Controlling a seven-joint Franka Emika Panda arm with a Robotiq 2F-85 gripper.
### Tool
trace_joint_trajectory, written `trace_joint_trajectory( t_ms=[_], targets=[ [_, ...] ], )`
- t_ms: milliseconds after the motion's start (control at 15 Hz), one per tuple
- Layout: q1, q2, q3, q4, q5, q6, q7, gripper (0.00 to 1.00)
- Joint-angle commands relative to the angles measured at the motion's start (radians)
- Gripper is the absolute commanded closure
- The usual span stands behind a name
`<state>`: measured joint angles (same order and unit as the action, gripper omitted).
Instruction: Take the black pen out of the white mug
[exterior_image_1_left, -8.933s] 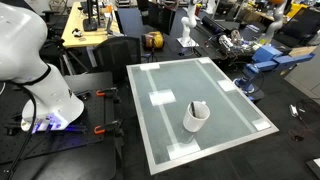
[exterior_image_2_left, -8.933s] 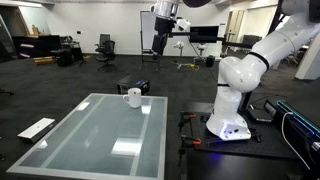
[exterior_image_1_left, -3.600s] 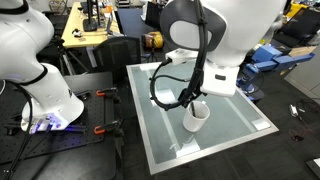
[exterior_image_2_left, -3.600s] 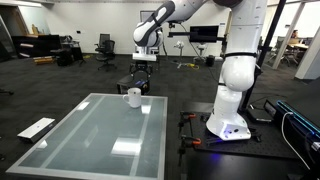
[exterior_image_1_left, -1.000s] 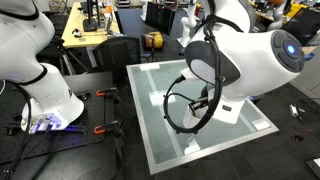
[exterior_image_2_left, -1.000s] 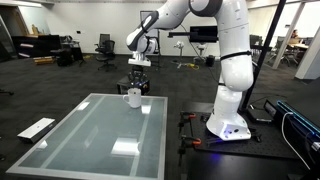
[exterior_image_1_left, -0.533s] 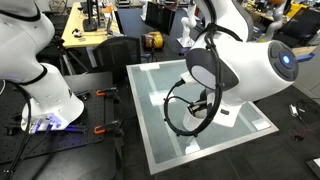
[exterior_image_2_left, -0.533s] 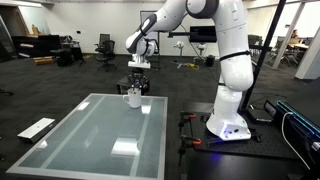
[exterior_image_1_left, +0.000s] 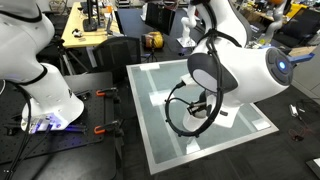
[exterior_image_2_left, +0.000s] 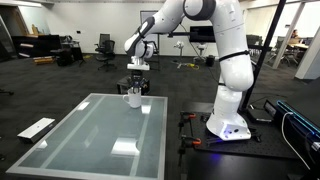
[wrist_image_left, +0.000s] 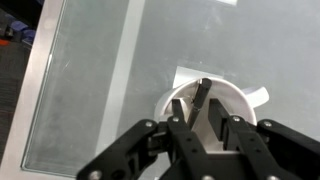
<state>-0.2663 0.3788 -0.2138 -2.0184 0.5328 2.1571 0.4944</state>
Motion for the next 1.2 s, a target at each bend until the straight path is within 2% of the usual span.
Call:
trace_joint_trajectory(
  t_ms=[0,733,800,1000,1133],
  targets=[
    [-0.004,0.024,0.008,0.035,0.011,-0.040,-0.020,0.65],
    [-0.004,0.058,0.021,0.070,0.012,-0.066,-0.019,0.67],
    [-0.004,0.060,0.022,0.074,0.011,-0.069,-0.018,0.88],
    [-0.004,0.065,0.024,0.081,0.012,-0.072,-0.018,0.98],
    [-0.005,0.065,0.024,0.084,0.011,-0.073,-0.017,0.99]
  ],
)
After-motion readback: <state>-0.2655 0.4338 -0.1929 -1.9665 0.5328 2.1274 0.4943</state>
